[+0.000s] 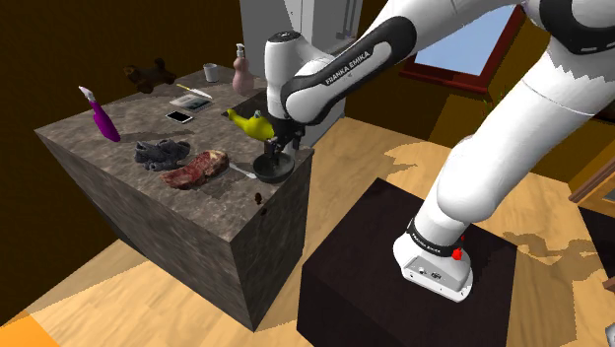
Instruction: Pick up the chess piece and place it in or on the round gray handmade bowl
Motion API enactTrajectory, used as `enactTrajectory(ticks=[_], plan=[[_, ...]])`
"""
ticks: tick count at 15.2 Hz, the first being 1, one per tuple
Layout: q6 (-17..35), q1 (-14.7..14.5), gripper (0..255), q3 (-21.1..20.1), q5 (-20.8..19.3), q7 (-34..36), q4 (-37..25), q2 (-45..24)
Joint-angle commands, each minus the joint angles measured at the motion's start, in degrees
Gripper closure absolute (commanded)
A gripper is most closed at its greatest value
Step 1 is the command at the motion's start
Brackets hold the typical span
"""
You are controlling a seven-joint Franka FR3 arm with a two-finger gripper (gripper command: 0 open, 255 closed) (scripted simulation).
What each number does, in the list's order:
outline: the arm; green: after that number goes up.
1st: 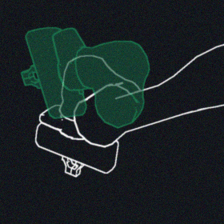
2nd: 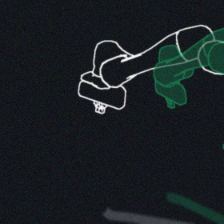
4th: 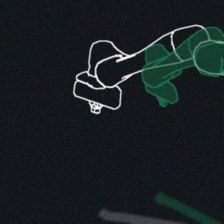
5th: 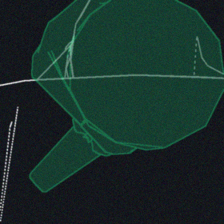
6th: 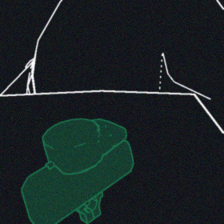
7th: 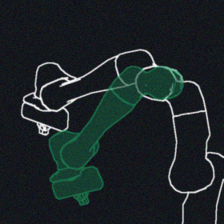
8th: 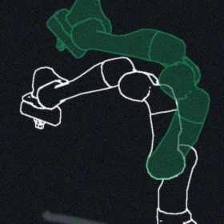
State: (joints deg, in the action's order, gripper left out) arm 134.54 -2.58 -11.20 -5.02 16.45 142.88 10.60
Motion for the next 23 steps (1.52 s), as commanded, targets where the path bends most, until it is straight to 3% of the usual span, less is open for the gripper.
enactTrajectory(ticks=[1,6,11,23], plan=[[2.86,0.37,0,-0.78,-1.86,2.69,-2.22,-5.45],[7.84,-0.26,0,-1.55,-7.54,10.36,-7.99,-17.55],[10.72,-2.76,0,-0.1,-12.85,17.19,-15.69,-29.5],[15.26,-3.85,0,1.93,-15.84,19.47,-16.94,-35.48]])
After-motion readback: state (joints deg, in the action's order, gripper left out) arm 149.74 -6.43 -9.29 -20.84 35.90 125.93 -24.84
